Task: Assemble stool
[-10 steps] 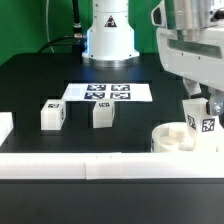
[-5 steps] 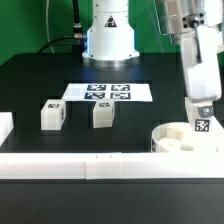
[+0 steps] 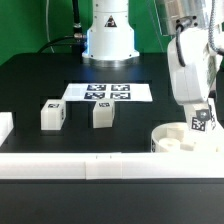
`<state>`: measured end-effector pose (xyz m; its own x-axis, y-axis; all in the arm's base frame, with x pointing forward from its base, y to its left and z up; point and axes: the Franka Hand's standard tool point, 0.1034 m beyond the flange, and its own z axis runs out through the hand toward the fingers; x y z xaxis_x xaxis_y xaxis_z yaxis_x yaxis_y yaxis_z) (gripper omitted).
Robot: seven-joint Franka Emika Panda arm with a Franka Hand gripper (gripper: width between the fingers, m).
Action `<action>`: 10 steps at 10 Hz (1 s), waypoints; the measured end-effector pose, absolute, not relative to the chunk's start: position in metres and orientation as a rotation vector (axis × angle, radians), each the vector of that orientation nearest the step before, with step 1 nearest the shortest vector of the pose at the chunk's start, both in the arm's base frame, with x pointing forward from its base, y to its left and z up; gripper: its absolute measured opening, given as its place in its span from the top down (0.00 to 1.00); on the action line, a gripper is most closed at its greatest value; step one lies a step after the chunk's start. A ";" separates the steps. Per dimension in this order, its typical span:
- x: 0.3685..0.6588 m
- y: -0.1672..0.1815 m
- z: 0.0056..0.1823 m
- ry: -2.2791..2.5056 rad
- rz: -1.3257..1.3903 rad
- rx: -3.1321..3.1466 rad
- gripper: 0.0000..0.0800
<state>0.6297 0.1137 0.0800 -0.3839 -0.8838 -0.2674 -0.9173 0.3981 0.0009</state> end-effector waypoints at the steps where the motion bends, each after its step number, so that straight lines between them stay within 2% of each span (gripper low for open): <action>1: 0.630 0.116 0.088 2.388 0.213 -1.632 0.32; 2: 0.631 0.118 0.100 2.352 0.211 -1.642 0.21; 3: 0.632 0.119 0.106 2.335 0.211 -1.632 0.19; 8: 0.625 0.123 0.097 1.941 0.201 -2.112 0.19; 10: 0.624 0.126 0.101 1.709 0.214 -2.315 0.19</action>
Offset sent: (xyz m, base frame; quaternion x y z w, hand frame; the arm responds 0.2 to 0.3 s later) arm 0.0000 0.0000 0.0000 0.0000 0.0000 0.0000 1.0000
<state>0.6235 0.1262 0.1005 0.2989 -0.9161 -0.2671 -0.9537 -0.2770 -0.1172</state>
